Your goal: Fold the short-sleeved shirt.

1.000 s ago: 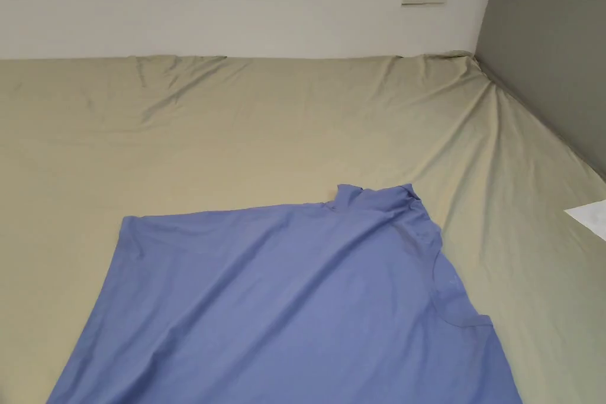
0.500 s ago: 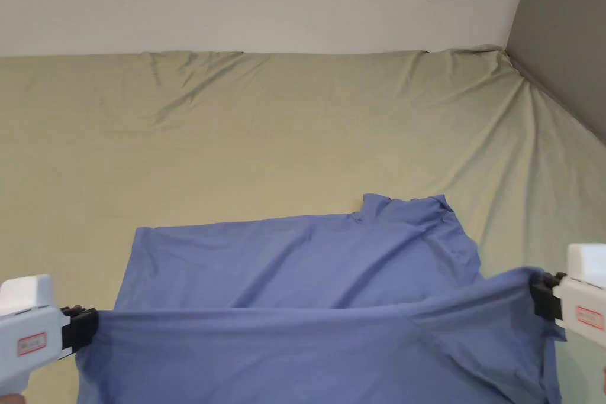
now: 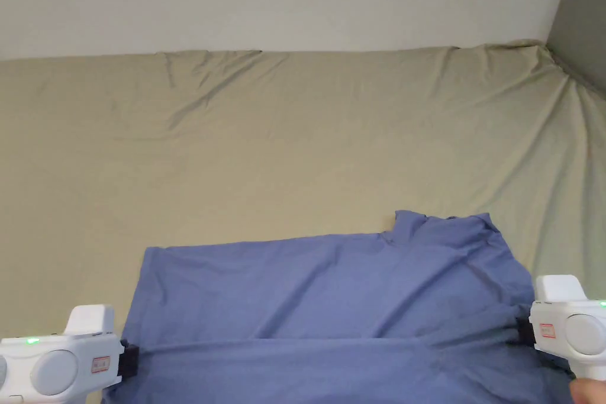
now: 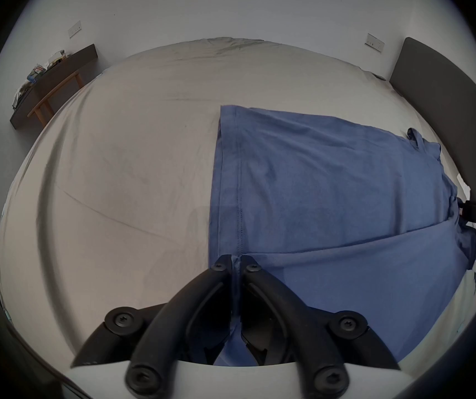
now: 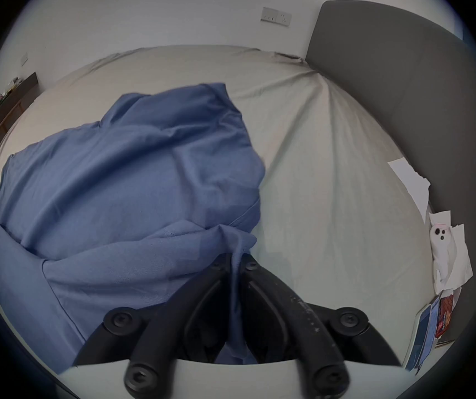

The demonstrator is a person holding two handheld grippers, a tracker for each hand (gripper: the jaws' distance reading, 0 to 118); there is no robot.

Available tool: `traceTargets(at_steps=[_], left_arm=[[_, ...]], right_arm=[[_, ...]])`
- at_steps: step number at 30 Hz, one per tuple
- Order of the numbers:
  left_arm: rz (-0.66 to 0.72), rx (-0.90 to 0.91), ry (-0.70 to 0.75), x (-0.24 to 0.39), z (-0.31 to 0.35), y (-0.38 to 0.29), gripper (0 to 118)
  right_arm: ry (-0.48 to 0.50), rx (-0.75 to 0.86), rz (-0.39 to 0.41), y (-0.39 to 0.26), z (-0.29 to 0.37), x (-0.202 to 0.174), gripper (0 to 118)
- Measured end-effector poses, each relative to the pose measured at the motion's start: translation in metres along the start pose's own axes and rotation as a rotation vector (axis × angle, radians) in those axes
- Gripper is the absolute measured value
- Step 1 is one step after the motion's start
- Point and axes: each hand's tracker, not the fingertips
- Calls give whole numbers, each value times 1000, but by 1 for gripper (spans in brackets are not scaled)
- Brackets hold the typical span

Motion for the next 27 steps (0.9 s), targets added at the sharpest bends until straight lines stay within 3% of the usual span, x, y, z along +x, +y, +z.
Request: traceTargets(at_steps=[3,4,6,7,8,9,11,14,15,16,17,18,19,20,22,23,27], left_arm=[[46,10,-13,-5,-1,0,6],[57,10,-24,-8,-1,0,16],[85,37,-55,-13,10,2,91],[93,53,-34,-14,20,2,118],[97,98,-42,-17,33,0,113],[98,210,-109,-21,59,-4,107],[137,295,-135,-24,102,-15,112],[118,401,-127,-25,158,-41,118],[132,410,-138,-26,176,-55,118],[151,411,-196,-30,194,-71,110],[157,371,-285,-30,207,-79,79],[170,355,-337,-33,218,-93,41],[147,357,-334,-34,224,-109,2],[125,347,-273,-32,226,-119,0],[77,305,-169,-27,228,-136,0],[99,252,-211,-28,227,-141,0],[178,215,-245,-32,208,-133,0]], right_arm=[[7,-15,-5,2,-1,2,8],[11,-21,-8,4,2,4,10],[7,48,-37,7,23,15,38],[15,150,-71,7,44,21,61],[58,229,-105,6,61,30,98],[110,298,-141,2,81,41,118],[138,419,-173,-12,132,54,115],[155,464,-206,-42,192,67,118],[185,480,-223,-50,187,73,118],[238,483,-244,-65,202,78,114],[261,488,-266,-79,212,81,92],[269,487,-304,-93,223,84,64],[265,484,-322,-108,237,88,25],[249,483,-323,-119,244,90,2],[156,470,-359,-139,254,93,1],[182,479,-349,-138,275,71,1],[155,485,-402,-154,291,78,1]])
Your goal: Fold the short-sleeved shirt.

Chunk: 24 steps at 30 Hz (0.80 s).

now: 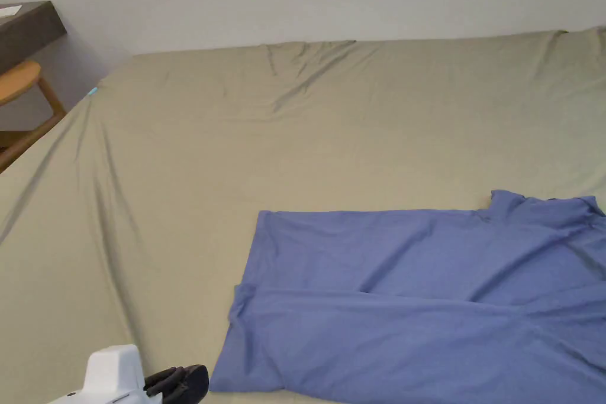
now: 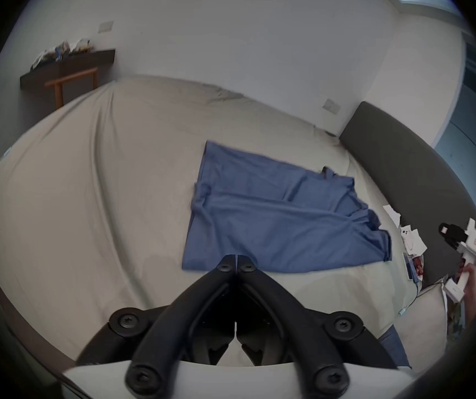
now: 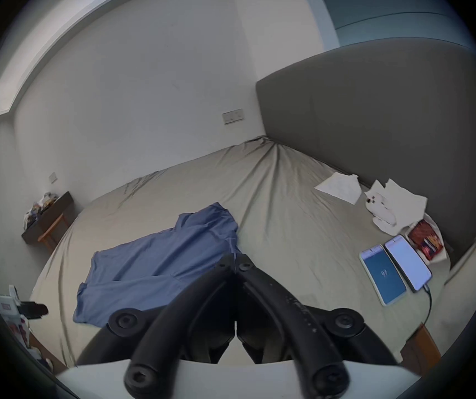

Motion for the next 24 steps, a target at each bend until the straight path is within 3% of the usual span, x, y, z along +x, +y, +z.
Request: traceTargets(at_steps=[4,6,7,11,14,16,18,24], left_arm=[[-57,-19,6,-22,-43,-4,3],[-55,-82,26,-32,-67,-9,84],[-68,-115,64,-33,-80,-11,117],[-142,-182,84,-37,-110,-21,98],[-215,-201,96,-31,-127,-28,68],[-230,-201,114,-26,-133,-32,63],[-231,-167,95,-24,-125,-28,16],[-147,-149,85,-24,-116,-19,8]], right_arm=[[18,-25,-18,-9,7,18,1],[14,-39,-5,-10,8,25,1],[17,-53,-7,-10,8,29,1],[15,-84,-30,-19,6,29,1],[18,-102,-52,-25,5,16,1],[22,-111,-49,-27,3,17,1],[9,-128,-31,-29,-1,18,1],[-13,-200,25,-47,-40,11,1]])
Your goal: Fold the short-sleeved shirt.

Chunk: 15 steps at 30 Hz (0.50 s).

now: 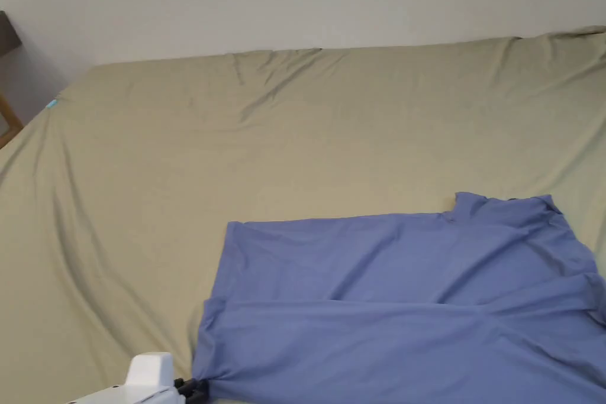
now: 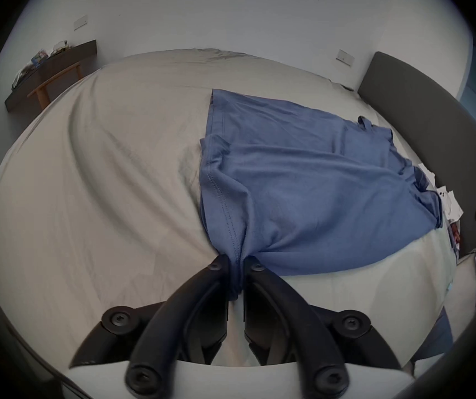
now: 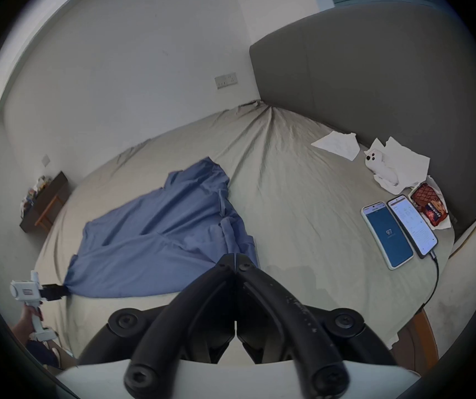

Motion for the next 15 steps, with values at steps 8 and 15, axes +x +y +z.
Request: traceTargets(at_steps=[8,15], left_arm=[[-37,42,10,10,30,12,7],[-36,113,1,23,51,27,7]], right_arm=[[21,-242,-56,-5,-130,27,116],[33,-249,-30,-20,-161,11,72]])
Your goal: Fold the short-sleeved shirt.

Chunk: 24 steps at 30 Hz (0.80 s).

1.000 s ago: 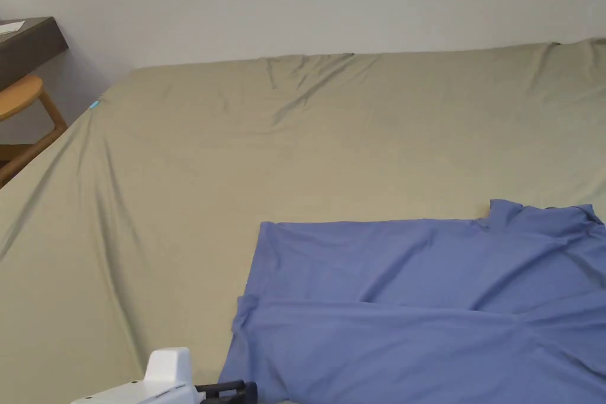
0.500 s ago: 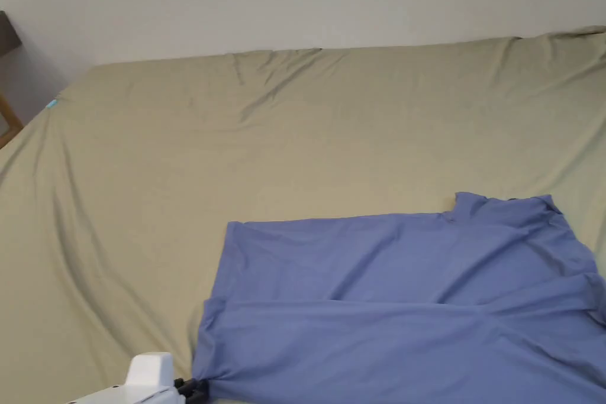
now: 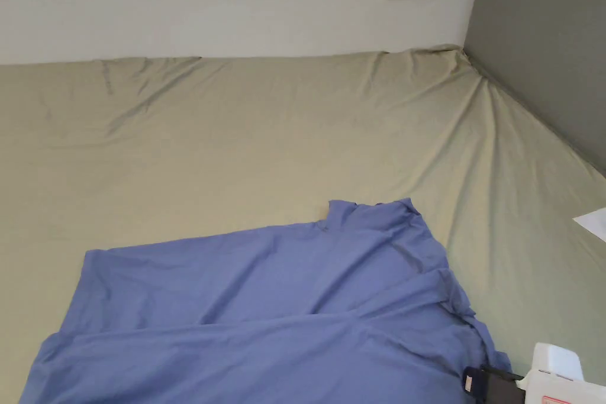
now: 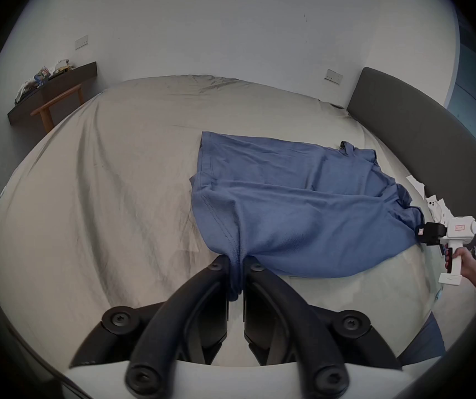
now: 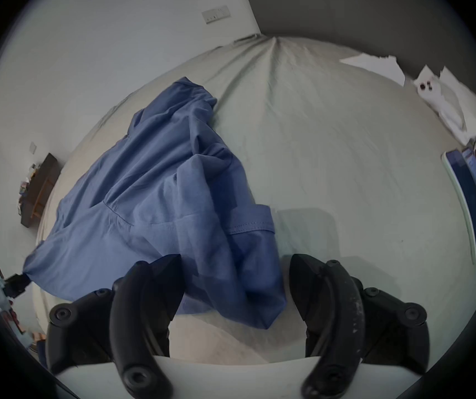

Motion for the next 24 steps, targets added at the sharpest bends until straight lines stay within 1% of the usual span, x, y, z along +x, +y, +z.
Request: traceTargets(at_steps=[1,2,3,4,5,6,8,9,11,13,16,17,19,20,23,24], left_arm=[[-7,-9,2,0,-3,0,7],[-12,-11,9,0,-6,-1,7],[-10,-20,11,-3,-11,-3,7],[1,-33,8,-5,-14,-4,7],[16,-38,14,-6,-17,-5,7],[38,-43,12,-8,-20,-5,7],[70,-47,10,-14,-21,-6,7],[85,-45,5,-15,-20,-6,7],[93,-46,-3,-18,-14,-6,7],[85,-41,-11,-18,-6,-5,7],[68,-41,-28,-22,8,-5,7],[67,-47,-36,-24,13,-5,7],[68,-62,-42,-22,28,-10,7],[59,-73,-46,-21,36,-14,7],[24,-121,-63,-16,61,-34,7],[9,-138,-63,-14,68,-44,7]], right_arm=[[-4,-20,-1,0,1,1,57],[-37,-32,20,1,6,0,12],[-11,-36,29,1,10,2,6],[111,-50,2,-2,12,5,6],[79,-61,-10,-1,12,7,6],[53,-67,25,0,15,4,6],[43,-48,88,2,24,0,6],[42,-47,76,2,31,-7,6],[41,-51,74,9,46,-7,6],[5,-62,112,18,63,-3,6],[79,-97,95,27,102,8,6],[77,-85,100,26,121,-1,6],[33,-89,166,24,145,3,6],[20,-85,174,19,157,3,6],[45,-145,142,-2,181,11,6],[28,-180,164,-14,184,13,6]])
